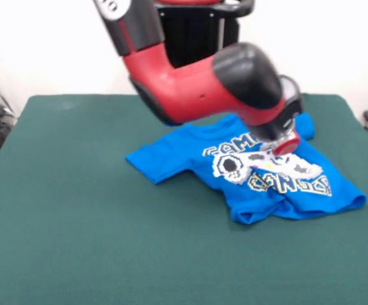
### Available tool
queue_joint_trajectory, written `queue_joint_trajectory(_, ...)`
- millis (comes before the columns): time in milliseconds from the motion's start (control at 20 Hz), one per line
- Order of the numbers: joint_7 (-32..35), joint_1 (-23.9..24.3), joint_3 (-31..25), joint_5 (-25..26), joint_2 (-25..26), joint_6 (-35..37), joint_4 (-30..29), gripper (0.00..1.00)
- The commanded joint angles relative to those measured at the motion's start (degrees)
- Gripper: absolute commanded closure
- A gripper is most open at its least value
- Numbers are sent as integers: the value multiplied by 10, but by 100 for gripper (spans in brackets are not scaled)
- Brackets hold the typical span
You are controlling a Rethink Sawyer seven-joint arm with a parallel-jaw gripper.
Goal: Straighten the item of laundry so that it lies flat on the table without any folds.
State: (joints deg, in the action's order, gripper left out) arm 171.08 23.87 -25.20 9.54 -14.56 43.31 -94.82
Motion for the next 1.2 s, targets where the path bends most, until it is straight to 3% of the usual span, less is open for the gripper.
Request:
queue_joint_trajectory(50, 1, -96, 111, 102, -51, 9, 111, 100)
queue_joint_trajectory(250, 13, -153, 182, 170, -99, 81, 193, 100)
queue_joint_trajectory(600, 10, -158, 187, 171, -116, 112, 242, 100)
queue_joint_trajectory(1200, -121, -94, 60, 53, -94, 226, 300, 100)
